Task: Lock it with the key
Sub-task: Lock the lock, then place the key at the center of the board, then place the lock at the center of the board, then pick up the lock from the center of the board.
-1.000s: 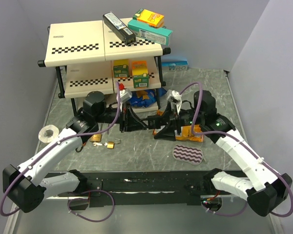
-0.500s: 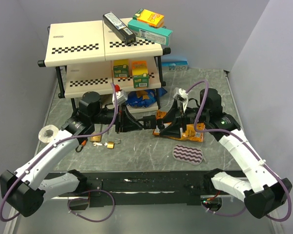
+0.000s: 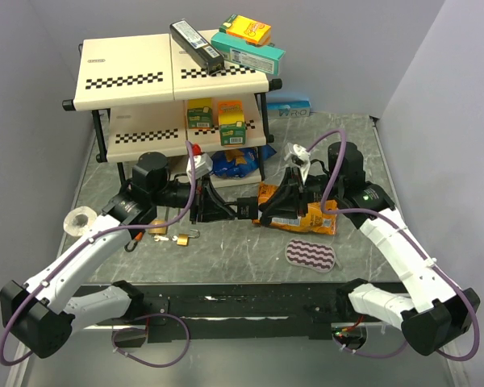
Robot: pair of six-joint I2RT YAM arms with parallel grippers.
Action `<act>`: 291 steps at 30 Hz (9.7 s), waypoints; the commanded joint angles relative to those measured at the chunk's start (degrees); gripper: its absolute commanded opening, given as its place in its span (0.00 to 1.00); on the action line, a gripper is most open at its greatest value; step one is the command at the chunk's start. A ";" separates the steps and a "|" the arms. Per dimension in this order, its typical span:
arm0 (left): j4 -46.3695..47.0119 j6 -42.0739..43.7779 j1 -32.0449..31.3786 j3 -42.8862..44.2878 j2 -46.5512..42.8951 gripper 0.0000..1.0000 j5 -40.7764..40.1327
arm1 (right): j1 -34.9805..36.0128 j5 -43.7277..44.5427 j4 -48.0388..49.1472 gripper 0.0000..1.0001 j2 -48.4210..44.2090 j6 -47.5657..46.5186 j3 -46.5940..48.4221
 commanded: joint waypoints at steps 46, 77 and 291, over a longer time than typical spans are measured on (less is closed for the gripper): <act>-8.60 15.67 2.43 -1.32 -1.05 0.01 -11.44 | -45.46 39.91 4.89 0.00 47.65 -13.67 31.86; -7.19 15.94 3.14 -1.85 3.78 0.01 -12.67 | -40.54 47.48 3.48 0.28 74.03 -20.70 55.17; -31.89 69.02 2.61 -7.56 27.60 0.74 -48.52 | -26.56 34.56 -11.89 0.98 -0.41 -3.47 0.23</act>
